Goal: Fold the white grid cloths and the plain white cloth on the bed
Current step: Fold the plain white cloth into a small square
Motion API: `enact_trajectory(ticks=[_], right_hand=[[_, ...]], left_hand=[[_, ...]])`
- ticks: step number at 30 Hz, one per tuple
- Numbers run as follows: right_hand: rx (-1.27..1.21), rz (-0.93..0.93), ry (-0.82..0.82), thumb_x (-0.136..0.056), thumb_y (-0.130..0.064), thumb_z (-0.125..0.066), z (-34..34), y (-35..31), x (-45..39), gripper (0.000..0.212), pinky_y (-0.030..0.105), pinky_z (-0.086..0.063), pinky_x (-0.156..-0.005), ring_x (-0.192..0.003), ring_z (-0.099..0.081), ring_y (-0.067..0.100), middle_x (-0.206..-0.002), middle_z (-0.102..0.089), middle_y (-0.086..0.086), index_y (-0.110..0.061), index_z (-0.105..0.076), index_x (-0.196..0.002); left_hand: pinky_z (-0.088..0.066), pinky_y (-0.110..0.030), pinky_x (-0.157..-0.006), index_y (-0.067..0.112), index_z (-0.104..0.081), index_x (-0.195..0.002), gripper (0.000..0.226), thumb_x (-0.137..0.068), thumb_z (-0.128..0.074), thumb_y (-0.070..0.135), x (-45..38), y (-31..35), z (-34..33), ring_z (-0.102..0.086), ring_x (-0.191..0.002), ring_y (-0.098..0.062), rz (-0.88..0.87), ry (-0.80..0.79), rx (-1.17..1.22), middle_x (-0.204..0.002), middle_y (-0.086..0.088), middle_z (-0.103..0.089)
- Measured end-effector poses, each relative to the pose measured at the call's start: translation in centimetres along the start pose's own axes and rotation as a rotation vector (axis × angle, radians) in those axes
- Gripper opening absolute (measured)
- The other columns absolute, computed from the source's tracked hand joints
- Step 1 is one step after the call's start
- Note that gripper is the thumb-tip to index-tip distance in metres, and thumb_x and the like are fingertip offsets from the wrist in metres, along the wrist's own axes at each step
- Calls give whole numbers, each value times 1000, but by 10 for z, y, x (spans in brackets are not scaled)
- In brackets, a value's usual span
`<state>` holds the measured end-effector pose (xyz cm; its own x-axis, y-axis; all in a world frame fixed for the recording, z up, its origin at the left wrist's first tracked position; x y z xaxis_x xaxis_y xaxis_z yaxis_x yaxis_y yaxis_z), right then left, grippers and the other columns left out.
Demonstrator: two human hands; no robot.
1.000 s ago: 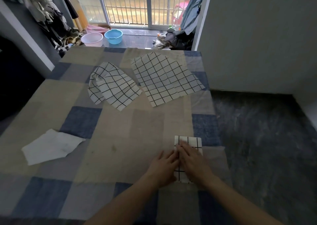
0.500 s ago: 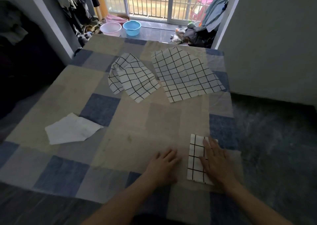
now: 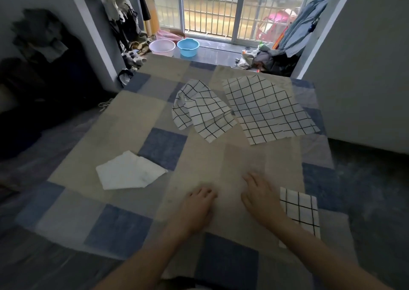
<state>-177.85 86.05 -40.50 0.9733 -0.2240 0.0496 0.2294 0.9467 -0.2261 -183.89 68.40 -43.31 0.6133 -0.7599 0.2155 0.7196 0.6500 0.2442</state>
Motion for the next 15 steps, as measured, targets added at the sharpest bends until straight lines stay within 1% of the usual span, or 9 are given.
enact_trajectory(ticks=[2, 4, 8, 10, 12, 13, 15], right_hand=[[-30, 5, -15, -91, -33, -50, -3, -31, -18, 49, 38, -37, -106, -130, -41, 22, -144, -39, 3, -18, -42, -138], [-72, 3, -31, -91, -36, -49, -9, -64, -35, 48, 38, -41, -103, -127, -43, 21, -144, -39, 0, -21, -43, -137], [-123, -5, -68, -91, -33, -51, -22, -141, -61, 47, 36, -39, -103, -125, -45, 21, -144, -40, 0, -20, -45, -136], [-144, 16, -99, -90, -30, -51, -32, -178, -72, 45, 38, -40, -102, -124, -46, 22, -141, -43, 1, -20, -47, -134], [-158, 42, -116, -88, -28, -50, -41, -212, -81, 41, 38, -42, -98, -119, -49, 23, -135, -46, 0, -19, -49, -128], [-158, 51, -118, -87, -26, -50, -45, -227, -84, 40, 37, -43, -95, -117, -50, 23, -132, -46, -1, -19, -51, -127], [-161, 47, -131, -88, -22, -51, -51, -256, -91, 42, 33, -41, -96, -119, -48, 22, -134, -45, -3, -18, -50, -130]], left_hand=[[-35, -36, -96, 25, -41, -137, 46, -92, -48, 31, 3, -28, 12, -39, -127, -24, 17, 40, 9, -144, 2, -39], [-36, -35, -93, 24, -46, -132, 41, -92, -49, 31, 11, -58, 22, -42, -123, -23, 24, 65, 36, -139, 1, -43], [-39, -36, -89, 23, -52, -123, 35, -89, -50, 30, 35, -128, 44, -45, -119, -24, 28, 102, 15, -132, 0, -47], [-40, -37, -86, 24, -52, -124, 37, -88, -50, 31, 48, -169, 52, -46, -116, -25, 64, 112, 5, -130, 0, -50], [-41, -37, -82, 22, -55, -120, 35, -87, -48, 33, 63, -207, 57, -48, -113, -27, 93, 132, 8, -127, -1, -53], [-42, -37, -80, 21, -57, -116, 34, -87, -45, 35, 70, -224, 58, -50, -111, -28, 99, 147, 14, -124, -2, -55], [-44, -39, -76, 19, -60, -108, 43, -86, -30, 40, 83, -254, 62, -54, -102, -28, 122, 186, 60, -114, -4, -58]])
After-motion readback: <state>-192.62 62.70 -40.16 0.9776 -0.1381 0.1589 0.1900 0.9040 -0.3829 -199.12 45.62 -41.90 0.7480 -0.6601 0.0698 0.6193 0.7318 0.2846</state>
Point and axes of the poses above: each hand's wrist, its own x-axis away from the middle knuckle, its own z-axis out of the back of the hand, y = z × x, the point moved 6 cm from there along -x, towards the middle knuckle
